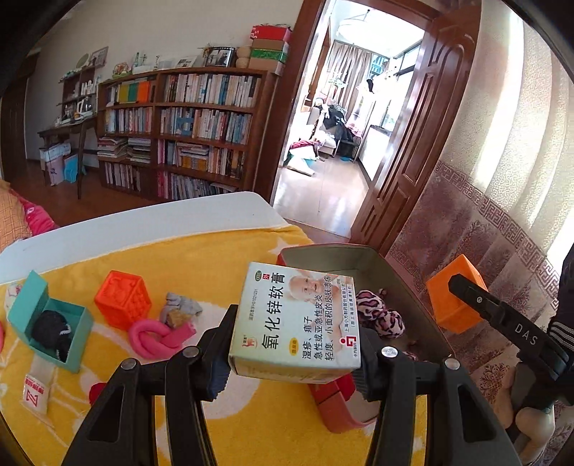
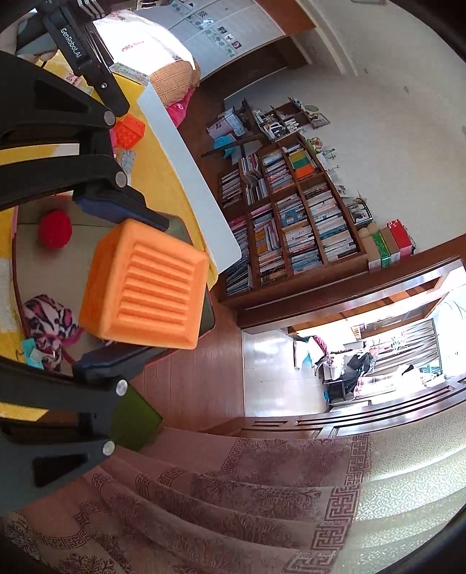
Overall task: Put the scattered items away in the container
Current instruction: 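Carry the block and cream box into the red tin and open both tools, then withdraw both tools from the tin toward the remaining items, then grasp the white tape roll with the left tool while the right tool approaches the red pompom ball, then carry the tape roll and red pompom ball into the red tin and open both tools, then withdraw both tools from the tin toward the pink foam knot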
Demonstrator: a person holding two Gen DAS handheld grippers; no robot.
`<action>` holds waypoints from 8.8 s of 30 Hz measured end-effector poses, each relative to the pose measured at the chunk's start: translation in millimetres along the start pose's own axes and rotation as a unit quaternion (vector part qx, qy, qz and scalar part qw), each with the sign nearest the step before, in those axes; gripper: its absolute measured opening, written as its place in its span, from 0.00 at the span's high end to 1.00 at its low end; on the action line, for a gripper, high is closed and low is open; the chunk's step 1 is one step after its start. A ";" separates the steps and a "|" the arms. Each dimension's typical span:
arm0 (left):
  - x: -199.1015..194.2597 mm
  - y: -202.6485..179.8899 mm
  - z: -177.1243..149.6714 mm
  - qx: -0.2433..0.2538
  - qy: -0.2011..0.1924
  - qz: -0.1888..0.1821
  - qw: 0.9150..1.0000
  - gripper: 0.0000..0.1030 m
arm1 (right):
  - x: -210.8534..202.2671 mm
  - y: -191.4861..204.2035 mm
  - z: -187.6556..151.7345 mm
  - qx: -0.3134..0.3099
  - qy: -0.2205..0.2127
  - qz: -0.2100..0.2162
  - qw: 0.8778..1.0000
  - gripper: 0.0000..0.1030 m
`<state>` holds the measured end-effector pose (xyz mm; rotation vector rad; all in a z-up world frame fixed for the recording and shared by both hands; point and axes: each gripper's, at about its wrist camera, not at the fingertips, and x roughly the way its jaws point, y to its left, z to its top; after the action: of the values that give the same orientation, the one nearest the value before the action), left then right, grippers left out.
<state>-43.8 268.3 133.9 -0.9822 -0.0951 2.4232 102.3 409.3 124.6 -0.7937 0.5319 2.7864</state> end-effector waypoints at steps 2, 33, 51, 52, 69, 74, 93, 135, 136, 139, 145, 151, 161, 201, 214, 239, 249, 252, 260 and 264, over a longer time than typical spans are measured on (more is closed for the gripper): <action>16.4 -21.0 3.2 0.003 0.007 -0.013 1.000 0.46 | -1.9 -12.1 1.7 0.001 0.002 0.001 1.000 0.40; 49.5 31.7 -15.6 -0.042 0.048 -0.010 0.998 0.25 | 19.2 -15.5 -12.6 -0.009 0.029 -0.035 0.999 0.21; -97.1 204.3 -37.5 -0.132 -0.037 0.104 0.985 0.18 | 34.8 128.4 -49.4 -0.044 0.048 0.075 0.995 0.21; -104.9 215.2 -40.1 -0.139 -0.041 0.113 0.983 0.18 | 38.4 133.8 -51.7 -0.043 0.054 0.080 0.994 0.21; -89.3 290.0 -97.9 -0.186 0.011 0.176 0.967 0.18 | 87.5 222.3 -124.8 -0.091 0.131 0.124 0.979 0.21; -63.1 289.6 -107.6 -0.181 0.050 0.183 0.965 0.18 | 91.0 224.5 -142.6 -0.132 0.123 0.101 0.978 0.21; -42.6 286.4 -118.4 -0.147 0.065 0.196 0.967 0.29 | 98.6 228.3 -153.9 -0.151 0.142 0.105 0.973 0.21; -68.8 268.3 -103.2 -0.135 0.021 0.151 0.979 0.58 | 88.1 228.5 -140.9 -0.163 0.172 0.116 0.965 0.61; -68.7 265.7 -102.6 -0.132 0.021 0.149 0.980 0.58 | 84.3 221.3 -135.6 -0.156 0.166 0.113 0.967 0.61; -68.8 256.2 -99.9 -0.121 0.019 0.145 0.982 0.58 | 71.3 194.7 -116.8 -0.133 0.144 0.099 0.975 0.61; -66.3 231.5 -94.1 -0.101 0.019 0.124 0.987 0.58 | 32.2 126.5 -75.5 -0.089 0.086 0.052 0.991 0.61; -57.1 198.8 -89.5 -0.075 0.029 0.098 0.992 0.58 | 8.4 75.7 -60.6 -0.082 0.042 -0.016 0.996 0.61; -51.1 134.1 -62.5 -0.030 0.025 0.053 0.998 0.58 | 13.3 33.7 -65.3 -0.046 0.051 -0.014 0.998 0.56; 64.4 18.1 0.8 -0.013 0.067 -0.018 0.998 0.25 | -31.9 14.1 -87.9 -0.035 -0.128 -0.129 0.983 0.29; -7.5 123.4 -33.1 -0.089 0.036 0.035 0.995 0.25 | -30.5 18.7 -87.2 -0.043 -0.132 -0.154 0.978 0.26; -122.6 320.2 -81.2 -0.184 -0.023 0.221 0.957 0.01 | -16.1 134.6 -79.2 -0.126 -0.019 0.041 0.991 0.20; -124.8 413.4 -79.0 -0.192 0.014 0.258 0.947 0.01 | 21.3 169.1 -109.3 -0.132 0.078 0.102 0.983 0.20; -115.4 427.9 -78.8 -0.200 0.025 0.259 0.945 0.01 | 21.4 175.5 -112.5 -0.136 0.082 0.097 0.982 0.20; -87.4 436.7 -86.6 -0.194 0.048 0.268 0.942 0.01 | 30.9 181.5 -115.3 -0.144 0.103 0.085 0.980 0.20; -76.8 439.8 -86.5 -0.185 0.058 0.277 0.941 0.01 | 35.9 184.4 -118.7 -0.147 0.111 0.083 0.979 0.20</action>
<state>-132.9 -159.6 8.4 -1.4813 -0.2716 2.9122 76.3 197.1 64.0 -1.1829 0.2295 2.9904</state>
